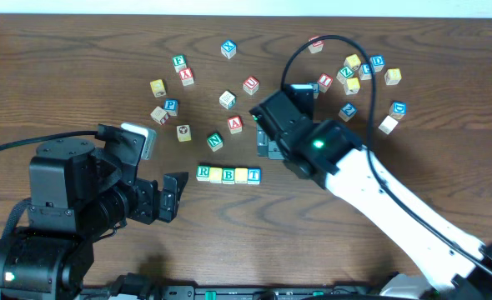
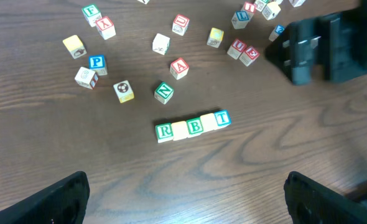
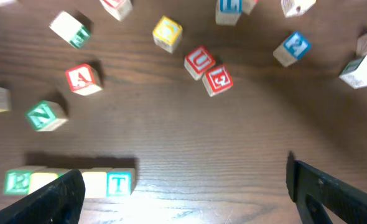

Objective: Spell out ROBOT
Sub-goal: 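Raise the right gripper and move it back to the right side, then move the left gripper to the left end of the block row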

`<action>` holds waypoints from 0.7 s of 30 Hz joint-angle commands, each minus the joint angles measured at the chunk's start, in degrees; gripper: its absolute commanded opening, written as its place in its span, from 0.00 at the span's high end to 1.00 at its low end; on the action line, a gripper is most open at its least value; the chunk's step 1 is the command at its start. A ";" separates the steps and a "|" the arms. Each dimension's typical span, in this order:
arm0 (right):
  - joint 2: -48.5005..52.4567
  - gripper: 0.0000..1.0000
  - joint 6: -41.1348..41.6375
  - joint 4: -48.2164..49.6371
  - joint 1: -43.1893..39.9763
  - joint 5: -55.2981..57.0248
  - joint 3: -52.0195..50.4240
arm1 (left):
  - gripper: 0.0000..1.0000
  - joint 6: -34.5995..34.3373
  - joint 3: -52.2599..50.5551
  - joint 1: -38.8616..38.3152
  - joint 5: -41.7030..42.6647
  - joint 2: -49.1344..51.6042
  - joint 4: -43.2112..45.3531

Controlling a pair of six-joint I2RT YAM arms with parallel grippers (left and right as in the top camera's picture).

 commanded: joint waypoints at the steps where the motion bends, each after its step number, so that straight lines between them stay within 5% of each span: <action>1: -5.64 0.01 -2.93 0.00 -0.04 1.31 1.14 | 0.02 0.35 0.15 0.35 0.70 -0.11 -0.15; 12: -21.38 0.01 -17.64 -2.95 -0.04 0.85 1.11 | 0.02 0.35 0.15 0.35 0.70 -0.11 -0.13; 21: -25.35 0.01 -18.95 -9.88 -0.04 0.85 1.11 | 0.02 0.35 0.15 0.35 0.72 -0.11 -0.13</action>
